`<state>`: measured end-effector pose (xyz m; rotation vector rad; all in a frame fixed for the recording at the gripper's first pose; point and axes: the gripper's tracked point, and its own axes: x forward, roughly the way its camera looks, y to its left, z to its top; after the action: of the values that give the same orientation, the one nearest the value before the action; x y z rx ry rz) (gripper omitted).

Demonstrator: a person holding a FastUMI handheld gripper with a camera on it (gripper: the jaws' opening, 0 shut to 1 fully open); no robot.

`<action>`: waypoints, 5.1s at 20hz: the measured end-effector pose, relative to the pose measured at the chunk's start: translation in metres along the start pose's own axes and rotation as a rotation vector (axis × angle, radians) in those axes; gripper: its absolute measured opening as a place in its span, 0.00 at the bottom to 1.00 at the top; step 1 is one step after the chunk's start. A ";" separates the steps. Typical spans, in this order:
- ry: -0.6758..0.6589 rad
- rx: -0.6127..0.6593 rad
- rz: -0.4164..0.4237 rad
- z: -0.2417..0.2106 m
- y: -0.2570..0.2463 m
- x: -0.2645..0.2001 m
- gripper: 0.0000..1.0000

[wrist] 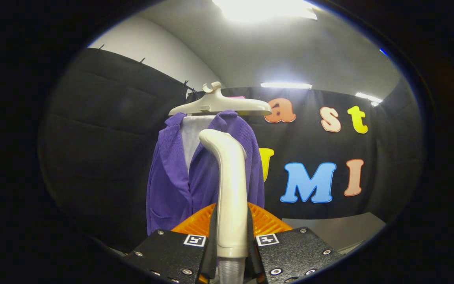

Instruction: Iron the clothes twice with a garment steamer, once on the left side and once on the right side.

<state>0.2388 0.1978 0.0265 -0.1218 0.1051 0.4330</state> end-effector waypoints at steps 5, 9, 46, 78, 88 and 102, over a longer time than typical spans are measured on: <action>0.093 0.013 0.006 -0.047 0.012 -0.016 0.32; 0.153 0.020 0.003 -0.082 0.018 -0.029 0.32; 0.348 0.068 -0.018 -0.228 0.062 -0.105 0.32; 0.003 0.010 0.097 0.021 0.151 0.064 0.32; 0.121 -0.052 0.123 -0.061 0.170 0.039 0.33; 0.309 -0.083 0.146 -0.160 0.184 0.007 0.33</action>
<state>0.1546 0.3441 -0.1497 -0.2632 0.4016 0.5620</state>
